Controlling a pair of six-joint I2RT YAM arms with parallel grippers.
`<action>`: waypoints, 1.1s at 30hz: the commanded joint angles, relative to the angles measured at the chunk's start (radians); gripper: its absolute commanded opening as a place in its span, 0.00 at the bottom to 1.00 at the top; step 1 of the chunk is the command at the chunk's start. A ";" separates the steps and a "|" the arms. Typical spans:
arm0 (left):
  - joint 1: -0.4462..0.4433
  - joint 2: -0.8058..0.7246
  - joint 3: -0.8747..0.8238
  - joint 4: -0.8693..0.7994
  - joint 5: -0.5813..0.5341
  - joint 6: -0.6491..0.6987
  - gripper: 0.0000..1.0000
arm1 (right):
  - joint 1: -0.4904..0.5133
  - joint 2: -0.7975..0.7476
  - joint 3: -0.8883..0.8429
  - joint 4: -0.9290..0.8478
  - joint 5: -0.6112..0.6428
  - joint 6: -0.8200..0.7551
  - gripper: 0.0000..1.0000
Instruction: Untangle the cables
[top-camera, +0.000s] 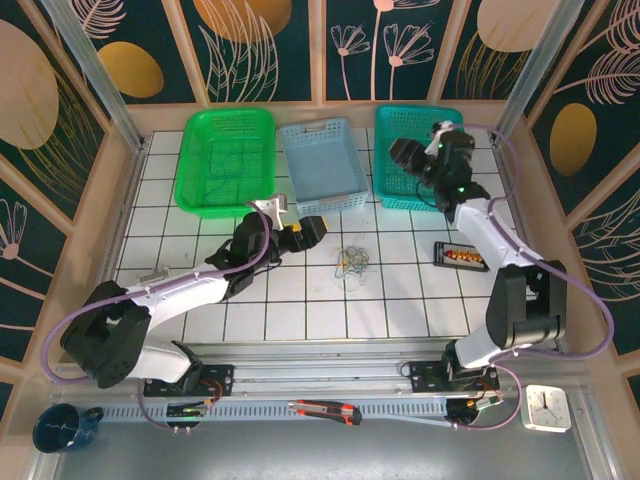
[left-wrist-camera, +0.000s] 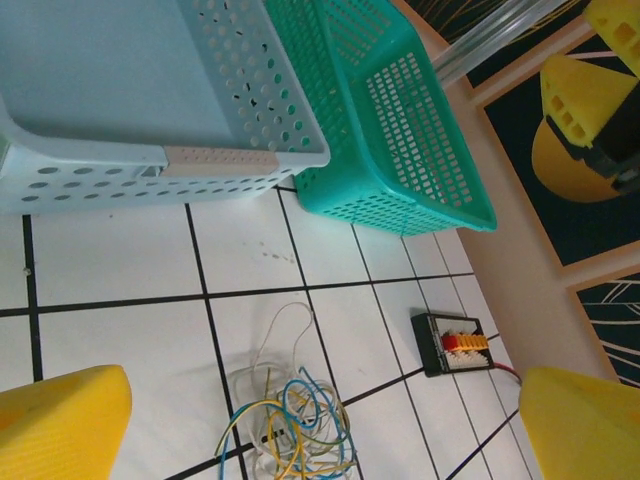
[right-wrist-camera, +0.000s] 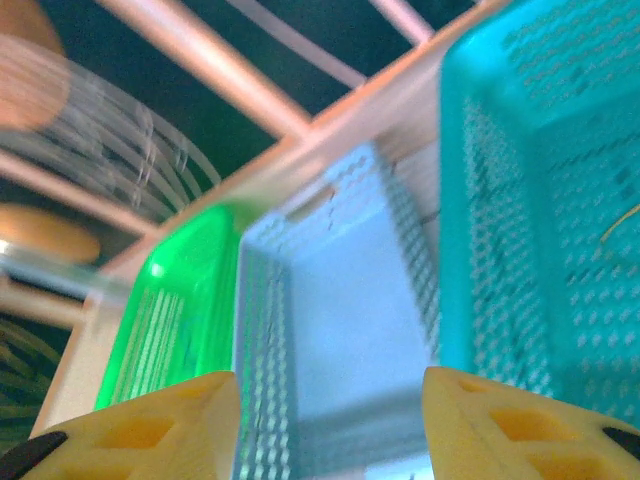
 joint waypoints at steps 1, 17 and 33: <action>0.007 -0.005 -0.021 0.018 0.018 0.004 0.99 | 0.087 -0.058 -0.077 -0.008 0.032 -0.069 0.53; 0.018 -0.022 -0.060 -0.029 -0.072 -0.104 0.99 | 0.437 -0.119 -0.251 -0.292 0.328 -0.251 0.59; 0.151 -0.172 -0.154 -0.068 -0.097 -0.182 0.99 | 0.657 0.241 0.083 -0.632 0.684 -0.422 0.62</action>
